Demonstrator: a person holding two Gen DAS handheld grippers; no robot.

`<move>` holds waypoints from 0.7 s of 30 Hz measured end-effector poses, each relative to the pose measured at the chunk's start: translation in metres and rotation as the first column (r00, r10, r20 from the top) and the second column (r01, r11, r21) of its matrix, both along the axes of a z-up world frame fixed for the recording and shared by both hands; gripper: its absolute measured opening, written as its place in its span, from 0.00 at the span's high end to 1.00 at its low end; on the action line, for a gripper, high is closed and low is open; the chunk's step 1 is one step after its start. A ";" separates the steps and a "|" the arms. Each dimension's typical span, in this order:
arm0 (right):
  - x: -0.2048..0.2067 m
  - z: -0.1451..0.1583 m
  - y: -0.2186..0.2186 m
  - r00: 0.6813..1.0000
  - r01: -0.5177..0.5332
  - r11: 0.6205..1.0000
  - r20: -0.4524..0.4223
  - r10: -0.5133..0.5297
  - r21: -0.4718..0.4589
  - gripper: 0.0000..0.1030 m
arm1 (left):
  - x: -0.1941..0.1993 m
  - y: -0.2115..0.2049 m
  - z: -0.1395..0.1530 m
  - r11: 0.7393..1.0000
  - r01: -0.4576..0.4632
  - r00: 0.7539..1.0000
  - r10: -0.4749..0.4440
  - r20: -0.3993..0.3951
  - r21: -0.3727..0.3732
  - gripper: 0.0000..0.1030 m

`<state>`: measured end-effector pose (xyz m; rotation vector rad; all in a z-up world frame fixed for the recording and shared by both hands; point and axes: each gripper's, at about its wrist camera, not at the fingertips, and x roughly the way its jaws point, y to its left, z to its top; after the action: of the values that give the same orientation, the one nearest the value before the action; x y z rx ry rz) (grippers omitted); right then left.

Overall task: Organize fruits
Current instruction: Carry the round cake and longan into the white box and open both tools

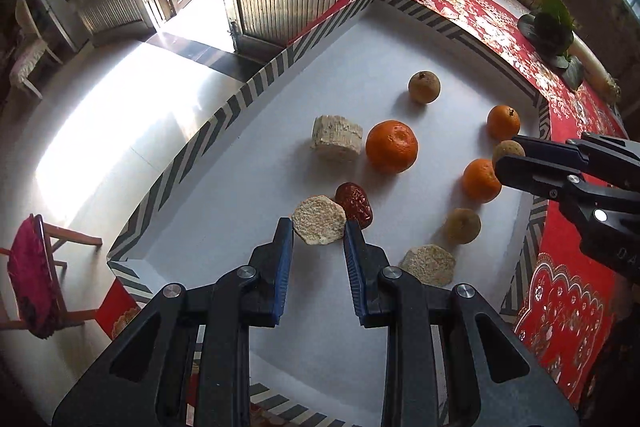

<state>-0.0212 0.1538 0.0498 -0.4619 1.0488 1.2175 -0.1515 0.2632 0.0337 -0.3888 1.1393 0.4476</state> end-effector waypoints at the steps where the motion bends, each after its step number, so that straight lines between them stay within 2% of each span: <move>1: 0.001 -0.001 0.004 1.000 -0.002 1.000 -0.001 0.002 -0.003 0.78 | -0.001 0.001 -0.001 1.000 -0.003 1.000 0.003 -0.003 -0.003 0.76; 17: 0.000 -0.035 0.047 1.000 -0.018 0.997 0.011 0.019 -0.071 0.78 | 0.001 0.005 -0.011 0.999 -0.039 0.999 0.038 -0.007 -0.021 0.76; 21: 0.000 -0.036 0.046 1.000 0.012 0.999 0.013 -0.011 -0.053 0.69 | 0.003 0.005 -0.013 0.999 -0.045 0.999 0.045 -0.019 -0.021 0.74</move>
<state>-0.0207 0.1995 0.0135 -0.5037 1.0734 1.1774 -0.1486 0.2686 0.0207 -0.4306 1.1556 0.4797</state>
